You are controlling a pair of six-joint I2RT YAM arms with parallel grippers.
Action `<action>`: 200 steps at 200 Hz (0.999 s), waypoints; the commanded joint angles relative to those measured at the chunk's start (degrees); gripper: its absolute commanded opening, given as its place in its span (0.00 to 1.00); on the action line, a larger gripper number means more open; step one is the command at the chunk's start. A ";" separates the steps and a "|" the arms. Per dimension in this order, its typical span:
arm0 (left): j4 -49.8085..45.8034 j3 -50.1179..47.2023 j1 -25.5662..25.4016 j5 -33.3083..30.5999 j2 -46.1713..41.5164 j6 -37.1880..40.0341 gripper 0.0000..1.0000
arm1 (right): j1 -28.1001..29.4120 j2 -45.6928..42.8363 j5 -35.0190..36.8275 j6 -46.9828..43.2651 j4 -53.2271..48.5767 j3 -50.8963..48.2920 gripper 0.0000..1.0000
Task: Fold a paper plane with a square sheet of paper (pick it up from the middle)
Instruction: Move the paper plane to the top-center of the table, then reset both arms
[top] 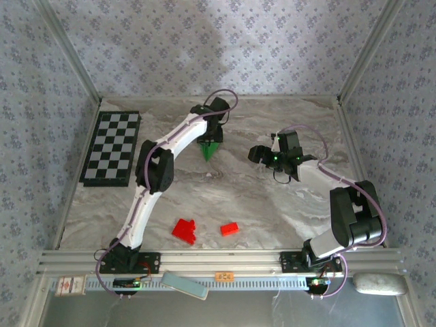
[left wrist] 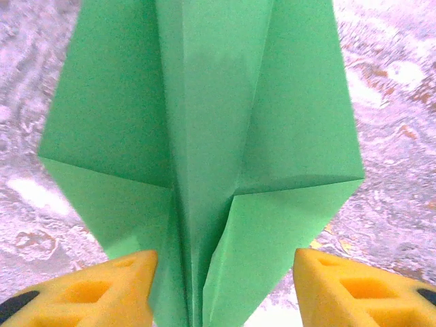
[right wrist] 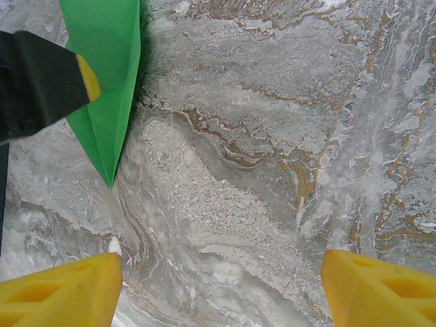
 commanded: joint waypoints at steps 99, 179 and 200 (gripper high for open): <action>14.43 -31.03 -0.61 -17.63 -40.62 1.42 0.77 | -1.31 -14.48 15.93 -14.05 -12.52 7.72 0.92; 39.82 -79.06 9.61 -29.64 -73.56 7.43 1.00 | -4.19 -23.82 42.15 -15.68 -2.33 -5.45 1.00; 48.51 -91.77 14.40 -29.04 -81.18 10.25 1.00 | -5.68 -24.92 46.89 -16.83 5.01 -12.74 1.00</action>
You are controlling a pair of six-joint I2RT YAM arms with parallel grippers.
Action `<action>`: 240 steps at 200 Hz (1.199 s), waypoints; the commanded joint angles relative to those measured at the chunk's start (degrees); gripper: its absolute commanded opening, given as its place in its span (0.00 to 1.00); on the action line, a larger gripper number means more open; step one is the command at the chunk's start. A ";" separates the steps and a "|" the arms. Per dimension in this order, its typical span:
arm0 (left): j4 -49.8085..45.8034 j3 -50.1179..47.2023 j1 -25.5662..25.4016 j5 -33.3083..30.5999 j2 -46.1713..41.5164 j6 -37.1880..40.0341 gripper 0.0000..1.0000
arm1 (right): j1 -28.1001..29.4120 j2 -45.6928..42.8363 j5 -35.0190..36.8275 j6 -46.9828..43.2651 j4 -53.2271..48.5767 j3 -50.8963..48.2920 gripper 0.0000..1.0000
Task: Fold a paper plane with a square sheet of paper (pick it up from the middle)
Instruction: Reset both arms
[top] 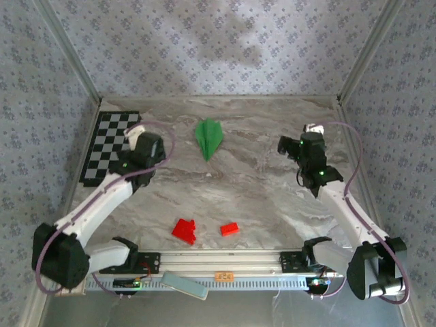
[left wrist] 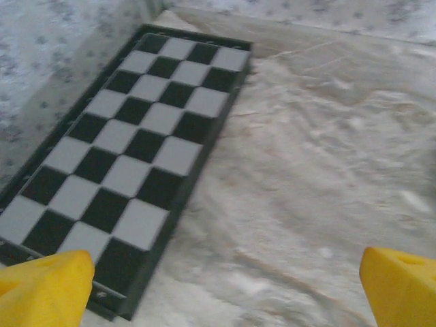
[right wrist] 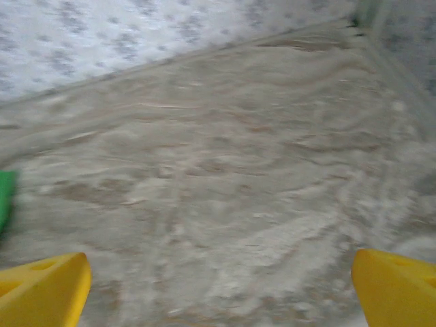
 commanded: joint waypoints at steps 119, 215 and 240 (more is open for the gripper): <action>54.65 -33.05 22.41 26.90 -2.66 22.42 1.00 | -4.62 13.83 2.67 -18.31 44.08 -21.00 1.00; 74.45 -29.76 25.29 40.54 18.21 25.97 1.00 | -10.68 25.06 -9.98 -20.85 63.92 -25.55 1.00; 74.30 -27.73 25.93 40.72 22.40 25.22 1.00 | -11.53 24.81 -10.50 -19.99 61.54 -24.48 1.00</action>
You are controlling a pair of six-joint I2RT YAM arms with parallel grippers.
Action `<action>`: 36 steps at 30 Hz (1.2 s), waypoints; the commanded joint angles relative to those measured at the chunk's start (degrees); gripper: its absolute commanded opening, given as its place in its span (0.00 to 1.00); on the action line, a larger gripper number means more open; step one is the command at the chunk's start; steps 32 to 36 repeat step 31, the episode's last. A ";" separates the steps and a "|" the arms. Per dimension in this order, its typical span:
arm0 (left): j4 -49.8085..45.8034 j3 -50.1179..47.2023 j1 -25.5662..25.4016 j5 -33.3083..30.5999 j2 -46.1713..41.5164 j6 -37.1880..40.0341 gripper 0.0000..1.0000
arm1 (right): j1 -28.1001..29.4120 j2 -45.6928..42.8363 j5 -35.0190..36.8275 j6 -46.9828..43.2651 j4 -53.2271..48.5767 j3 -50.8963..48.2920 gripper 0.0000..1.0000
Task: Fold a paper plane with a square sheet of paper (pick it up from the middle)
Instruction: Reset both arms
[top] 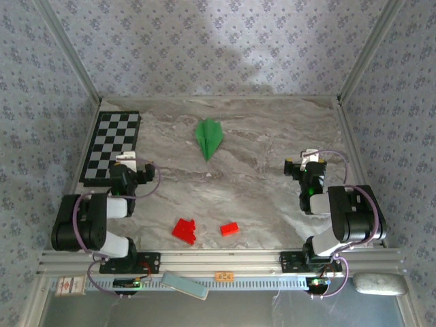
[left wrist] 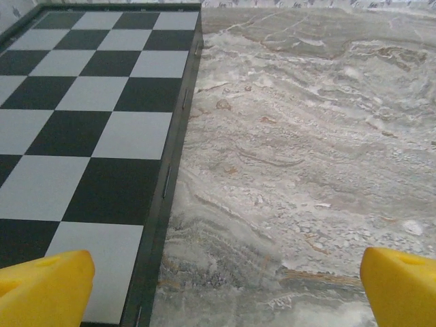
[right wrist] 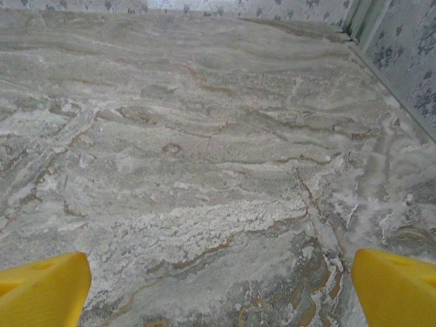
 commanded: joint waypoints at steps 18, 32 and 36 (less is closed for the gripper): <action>-5.15 8.68 -0.74 -2.44 4.04 0.05 1.00 | -1.20 0.74 1.55 2.11 -5.77 5.89 1.00; -5.56 8.99 -0.69 -2.16 4.27 -0.12 1.00 | -1.25 0.74 1.62 2.13 -5.77 5.89 1.00; -5.56 8.99 -0.69 -2.16 4.27 -0.12 1.00 | -1.25 0.74 1.62 2.13 -5.77 5.89 1.00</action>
